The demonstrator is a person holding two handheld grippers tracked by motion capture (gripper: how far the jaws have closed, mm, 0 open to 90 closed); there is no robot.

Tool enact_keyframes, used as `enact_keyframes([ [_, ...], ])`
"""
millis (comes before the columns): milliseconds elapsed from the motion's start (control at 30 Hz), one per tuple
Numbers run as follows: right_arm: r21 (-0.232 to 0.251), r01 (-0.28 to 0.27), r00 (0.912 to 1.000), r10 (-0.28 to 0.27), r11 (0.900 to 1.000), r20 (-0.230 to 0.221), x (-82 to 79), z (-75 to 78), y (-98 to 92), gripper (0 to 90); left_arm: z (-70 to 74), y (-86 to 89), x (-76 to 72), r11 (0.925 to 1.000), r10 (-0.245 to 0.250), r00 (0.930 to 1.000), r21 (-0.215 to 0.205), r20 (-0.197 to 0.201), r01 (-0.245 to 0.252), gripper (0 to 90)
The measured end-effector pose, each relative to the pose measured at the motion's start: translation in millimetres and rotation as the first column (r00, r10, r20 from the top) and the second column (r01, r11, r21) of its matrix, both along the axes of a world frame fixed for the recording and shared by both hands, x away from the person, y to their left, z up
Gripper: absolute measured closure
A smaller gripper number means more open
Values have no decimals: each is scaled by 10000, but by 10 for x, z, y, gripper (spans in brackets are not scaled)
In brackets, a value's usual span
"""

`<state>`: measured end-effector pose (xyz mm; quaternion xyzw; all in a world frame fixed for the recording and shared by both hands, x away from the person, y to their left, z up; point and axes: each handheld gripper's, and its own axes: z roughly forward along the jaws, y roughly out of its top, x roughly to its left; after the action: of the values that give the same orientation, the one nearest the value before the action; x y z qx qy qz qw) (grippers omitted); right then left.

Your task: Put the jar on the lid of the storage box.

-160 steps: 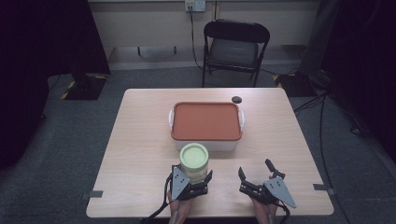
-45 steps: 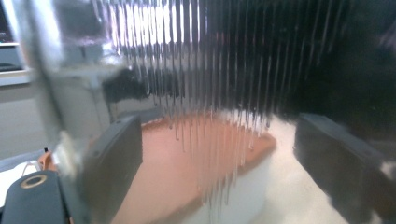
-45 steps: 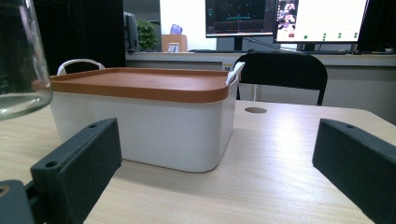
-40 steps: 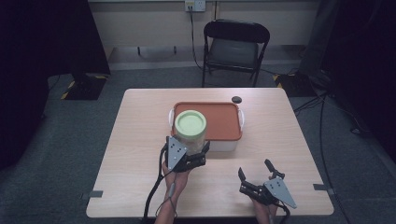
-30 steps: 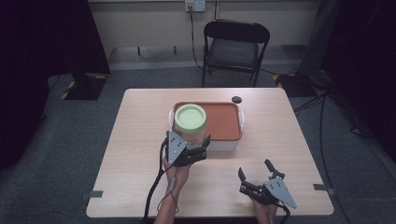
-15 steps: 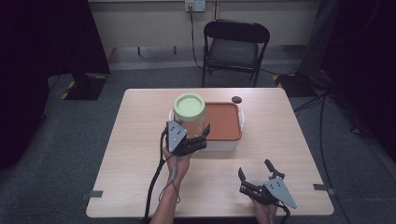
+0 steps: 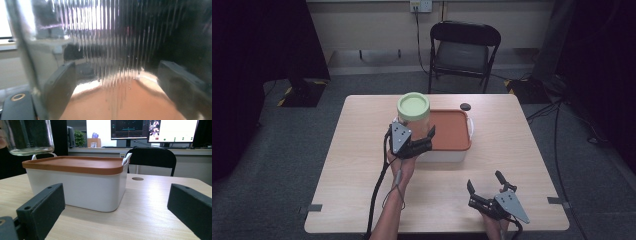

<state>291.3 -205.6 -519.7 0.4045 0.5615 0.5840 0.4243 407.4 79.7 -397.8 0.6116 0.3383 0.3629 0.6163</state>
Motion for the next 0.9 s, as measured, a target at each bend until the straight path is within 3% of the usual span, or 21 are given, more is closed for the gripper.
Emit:
enact_keyframes([
  [433, 1, -21, 10000, 21, 10000, 1, -2, 0, 0, 4, 11, -86, 172, 9997, 220, 9997, -100, 56, -219, 116],
  [900, 2, -43, 10000, 43, 10000, 7, -4, 0, -1, 4, -73, -158, 392, 9987, 399, 9992, 317, 19, -399, 116],
])
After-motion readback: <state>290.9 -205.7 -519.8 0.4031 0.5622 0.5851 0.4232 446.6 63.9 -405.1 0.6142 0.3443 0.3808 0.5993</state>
